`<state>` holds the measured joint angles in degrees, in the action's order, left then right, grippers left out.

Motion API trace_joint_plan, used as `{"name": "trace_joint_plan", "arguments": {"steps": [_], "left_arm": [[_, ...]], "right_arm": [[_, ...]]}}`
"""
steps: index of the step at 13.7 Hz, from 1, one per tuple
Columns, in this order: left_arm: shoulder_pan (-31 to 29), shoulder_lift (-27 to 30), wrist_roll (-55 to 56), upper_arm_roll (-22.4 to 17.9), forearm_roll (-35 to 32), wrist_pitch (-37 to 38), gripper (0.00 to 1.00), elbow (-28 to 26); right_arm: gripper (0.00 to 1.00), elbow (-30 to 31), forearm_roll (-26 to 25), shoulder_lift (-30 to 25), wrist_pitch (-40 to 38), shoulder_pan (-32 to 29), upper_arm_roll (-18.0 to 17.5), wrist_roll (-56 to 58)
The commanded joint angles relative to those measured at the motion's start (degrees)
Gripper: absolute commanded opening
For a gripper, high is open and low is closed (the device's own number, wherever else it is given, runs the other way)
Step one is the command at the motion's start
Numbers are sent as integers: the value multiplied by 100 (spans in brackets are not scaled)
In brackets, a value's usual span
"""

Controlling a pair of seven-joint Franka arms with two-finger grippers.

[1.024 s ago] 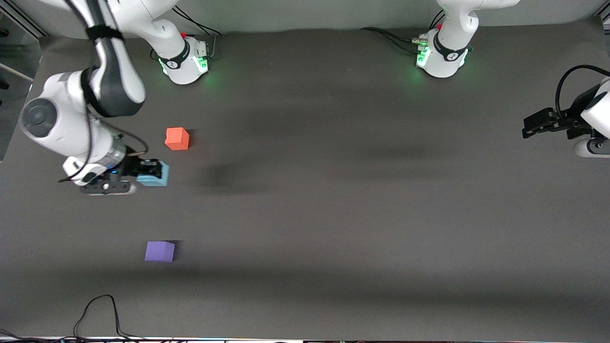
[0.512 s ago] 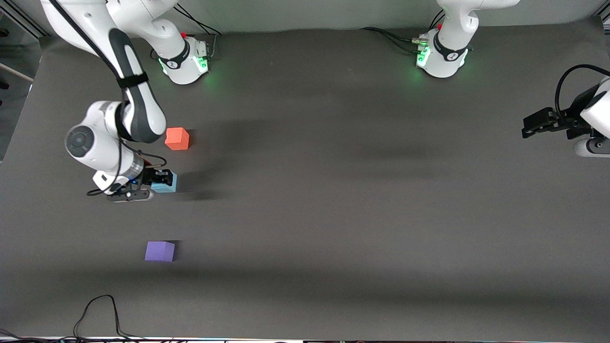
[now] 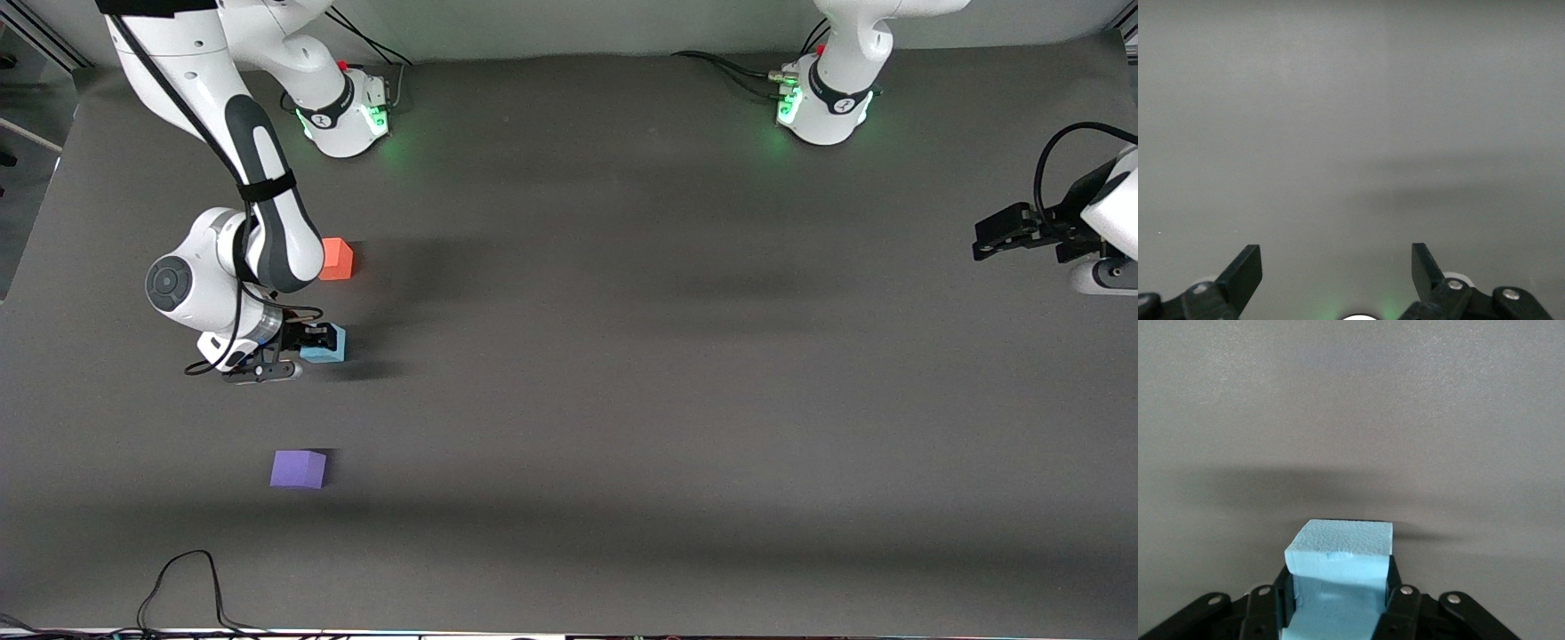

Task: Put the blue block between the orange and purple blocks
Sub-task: 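Lower the blue cube between the orange and purple cubes, open the right gripper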

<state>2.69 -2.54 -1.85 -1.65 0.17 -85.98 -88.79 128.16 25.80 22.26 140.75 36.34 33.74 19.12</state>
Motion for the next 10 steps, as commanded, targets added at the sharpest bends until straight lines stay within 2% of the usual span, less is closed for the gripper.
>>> {"name": "trace_joint_plan", "arguments": {"steps": [1,8,9,10], "left_arm": [[82,113,-70,-46,-61,-86,100,-130],[65,105,-44,-46,-26,-86,100,-130],[65,105,-35,-46,-9,-86,100,-130],[74,105,-26,-46,-9,-86,100,-130]], "right_arm": [[37,-81,188,130,154,31,36,215],[39,-168,302,323,242,31,18,215],[42,-195,302,367,242,22,10,215],[61,-212,311,376,242,22,9,215]]}}
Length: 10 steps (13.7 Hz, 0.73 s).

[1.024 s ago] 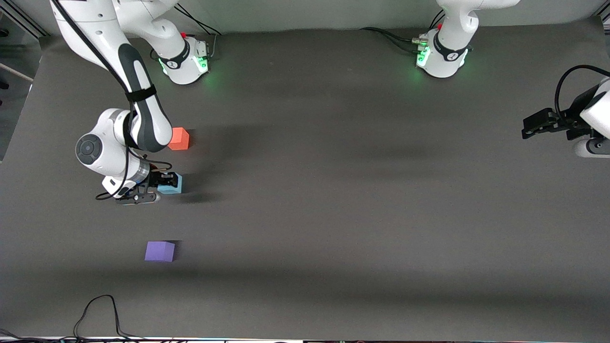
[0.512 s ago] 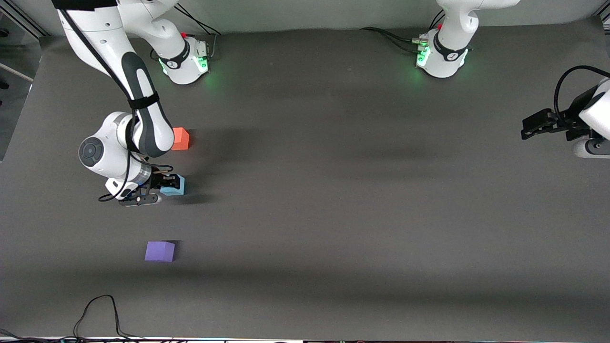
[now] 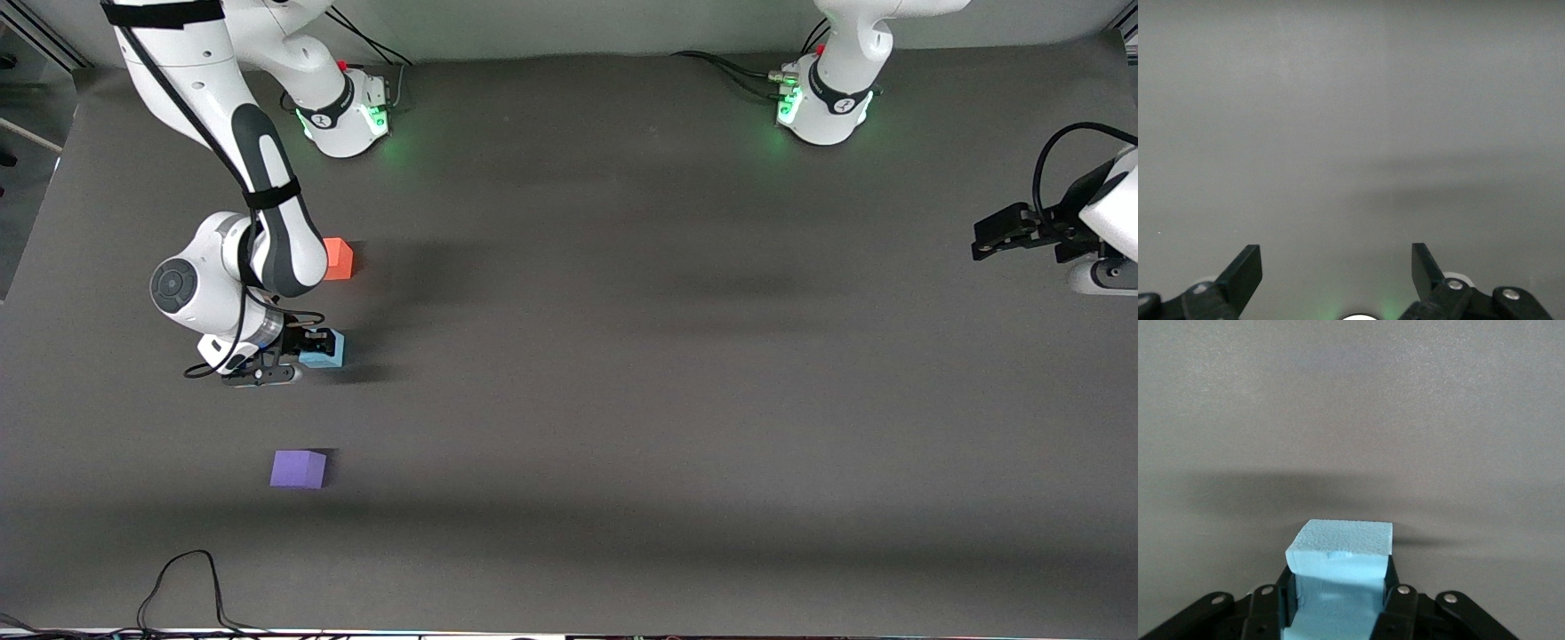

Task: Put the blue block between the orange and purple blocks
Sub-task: 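Lower the blue cube between the orange and purple cubes, open the right gripper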

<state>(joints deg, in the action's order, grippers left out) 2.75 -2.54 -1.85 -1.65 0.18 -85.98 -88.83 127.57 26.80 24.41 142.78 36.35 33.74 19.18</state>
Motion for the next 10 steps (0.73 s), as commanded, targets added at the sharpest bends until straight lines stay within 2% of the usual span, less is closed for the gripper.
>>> {"name": "trace_joint_plan", "arguments": {"steps": [1,4,6,8,10], "left_arm": [[77,105,-9,-46,-26,-94,100,-126],[68,113,-9,-46,-9,-94,100,-135],[77,114,0,-46,-9,-85,100,-135],[68,114,0,-46,-9,-85,100,-135],[68,114,9,-46,-27,-77,100,-135]], "right_arm": [[99,-180,212,161,31,30,10,157],[100,-180,238,-84,-153,39,28,139],[100,-320,238,-409,-591,30,80,78],[100,-373,160,-795,-943,74,361,78],[100,-767,-111,-1051,-1583,65,562,51]]}}
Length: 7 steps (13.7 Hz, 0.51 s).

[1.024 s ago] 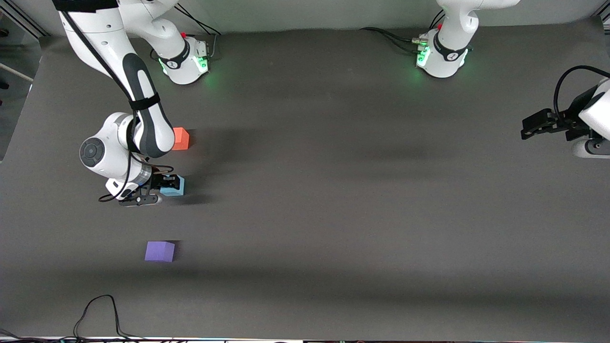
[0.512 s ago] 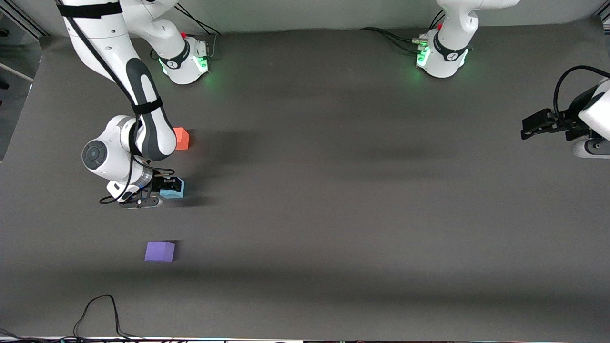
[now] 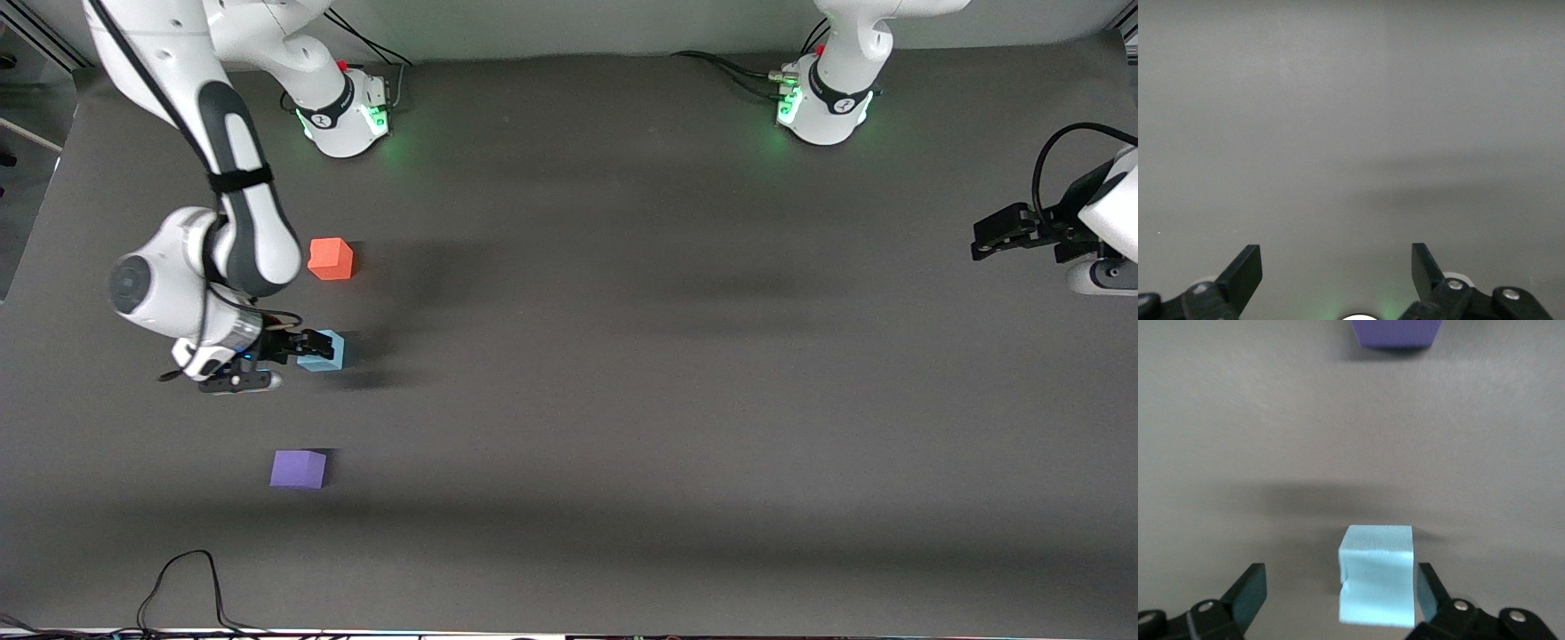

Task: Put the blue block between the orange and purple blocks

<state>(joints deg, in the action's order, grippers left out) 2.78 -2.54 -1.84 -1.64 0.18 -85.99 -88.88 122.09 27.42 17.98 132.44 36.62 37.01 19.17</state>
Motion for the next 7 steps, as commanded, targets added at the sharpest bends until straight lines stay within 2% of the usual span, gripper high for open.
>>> {"name": "trace_joint_plan", "arguments": {"steps": [1,3,5,6,7], "left_arm": [[64,122,9,-47,-9,-76,100,-121],[64,122,9,-47,-9,-76,100,-121],[64,131,9,-47,-9,-76,100,-129],[64,131,9,-47,-9,-76,100,-121],[73,122,9,-47,-9,-85,100,-121]], "right_arm": [[100,-516,-428,-523,-979,47,350,-35],[100,-1114,-833,-777,-1841,38,377,-464],[100,-1126,-1228,-1513,-2055,-75,220,-1280],[100,-1117,-1682,-1882,-2117,-494,-320,-1432],[100,-1126,-2009,-2208,-2326,-1220,-1065,-1477]]}}
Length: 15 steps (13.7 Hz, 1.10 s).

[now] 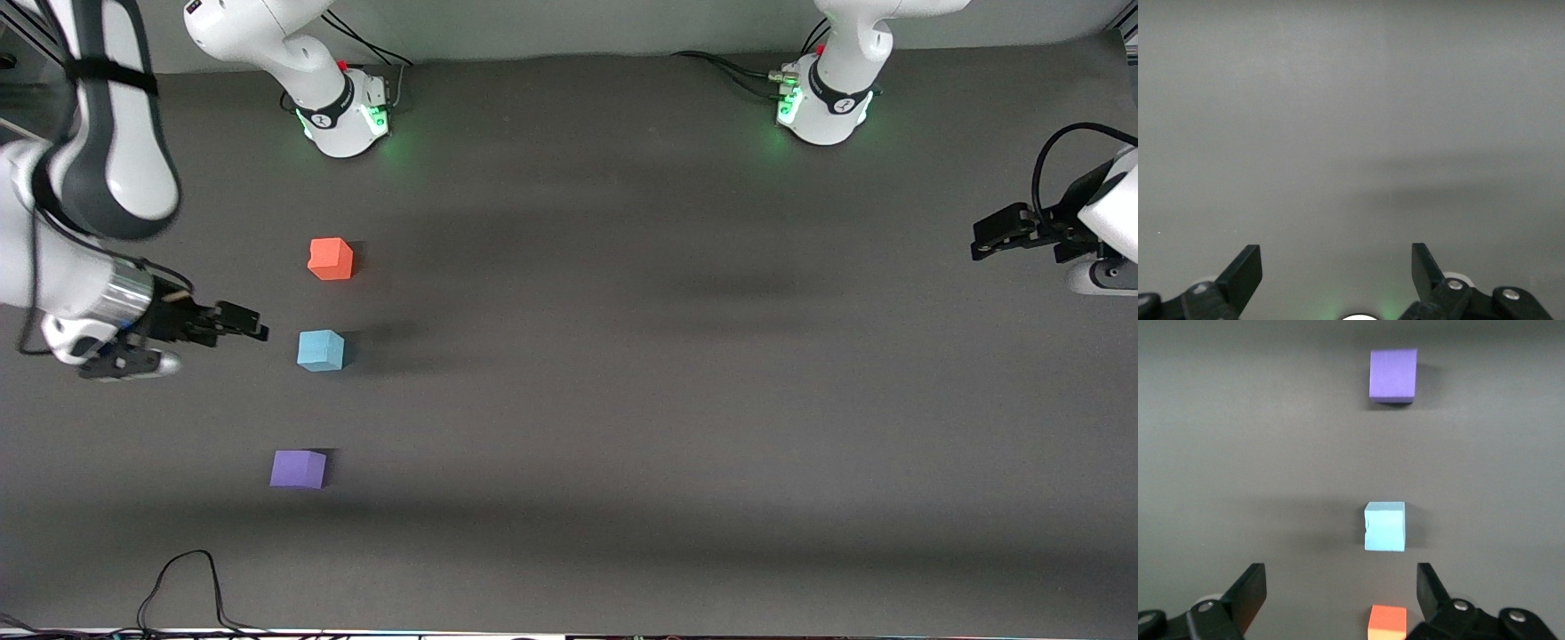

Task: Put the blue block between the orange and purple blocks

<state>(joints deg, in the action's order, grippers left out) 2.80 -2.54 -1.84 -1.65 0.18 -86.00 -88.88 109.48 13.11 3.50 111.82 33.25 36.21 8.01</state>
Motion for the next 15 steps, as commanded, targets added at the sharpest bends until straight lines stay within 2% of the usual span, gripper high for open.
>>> {"name": "trace_joint_plan", "arguments": {"steps": [1,4,6,7,15], "left_arm": [[71,122,8,-46,-27,-83,100,-129],[71,122,8,-46,-9,-83,100,-120],[71,122,17,-46,-9,-83,100,-129],[63,122,17,-46,-9,-83,100,-120],[71,113,17,-46,-9,-92,100,-138]], "right_arm": [[100,153,-651,-1024,-466,-1482,-1645,-466],[100,258,-713,-1535,-714,-2662,-2800,-678],[100,329,-731,-1659,-732,-3637,-3949,-678],[100,329,-809,-1668,-732,-3781,-4137,-678],[100,154,-1065,-1422,-784,-3773,-4130,-652]]}}
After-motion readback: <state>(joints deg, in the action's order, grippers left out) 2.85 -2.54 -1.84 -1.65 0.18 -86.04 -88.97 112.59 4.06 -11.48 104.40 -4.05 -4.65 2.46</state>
